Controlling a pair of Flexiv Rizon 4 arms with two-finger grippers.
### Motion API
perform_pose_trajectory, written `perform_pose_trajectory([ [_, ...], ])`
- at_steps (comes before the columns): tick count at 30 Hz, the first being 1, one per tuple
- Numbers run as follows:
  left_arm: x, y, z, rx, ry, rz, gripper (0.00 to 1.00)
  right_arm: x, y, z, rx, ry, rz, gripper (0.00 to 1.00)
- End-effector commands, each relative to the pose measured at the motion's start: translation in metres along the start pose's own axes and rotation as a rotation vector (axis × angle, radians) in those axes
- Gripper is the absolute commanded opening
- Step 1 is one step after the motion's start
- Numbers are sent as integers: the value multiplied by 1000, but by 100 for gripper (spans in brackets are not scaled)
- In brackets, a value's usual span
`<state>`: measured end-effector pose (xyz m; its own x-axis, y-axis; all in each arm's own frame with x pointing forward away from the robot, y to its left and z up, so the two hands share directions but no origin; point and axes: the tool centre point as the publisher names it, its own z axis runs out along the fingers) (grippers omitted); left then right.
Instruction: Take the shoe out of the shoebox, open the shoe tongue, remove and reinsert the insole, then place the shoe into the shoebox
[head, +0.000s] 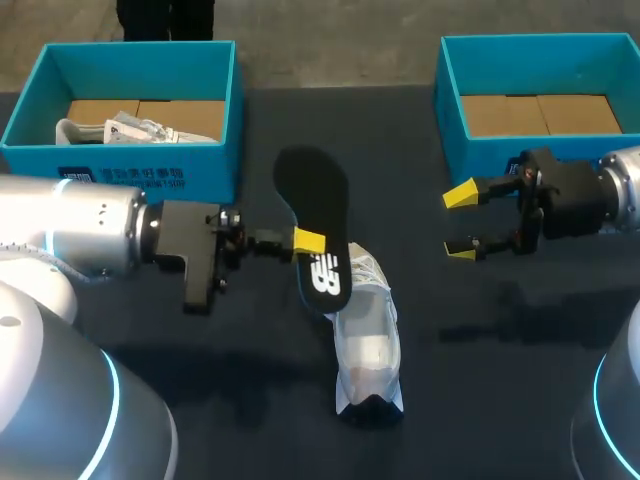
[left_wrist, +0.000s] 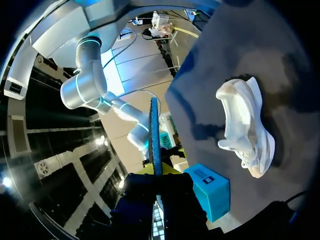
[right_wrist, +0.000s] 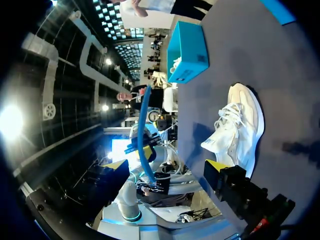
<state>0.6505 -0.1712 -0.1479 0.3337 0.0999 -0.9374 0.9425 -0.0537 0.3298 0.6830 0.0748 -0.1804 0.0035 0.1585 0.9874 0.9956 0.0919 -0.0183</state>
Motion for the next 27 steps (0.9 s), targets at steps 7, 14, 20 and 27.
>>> perform_pose_trajectory([
  [7, 15, -2, -3, -18, -46, 86, 0, -1, 0, 1, -2, 0, -1, 100],
  [14, 30, 2, 2, 7, -64, 28, 0, -1, 0, 1, -2, 0, -1, 100],
  [20, 33, 5, 6, 17, -71, 12, 0, -1, 0, 1, -2, 0, -1, 100],
  [27, 33, 5, 6, 17, -71, 12, 0, -1, 0, 1, -2, 0, -1, 100],
])
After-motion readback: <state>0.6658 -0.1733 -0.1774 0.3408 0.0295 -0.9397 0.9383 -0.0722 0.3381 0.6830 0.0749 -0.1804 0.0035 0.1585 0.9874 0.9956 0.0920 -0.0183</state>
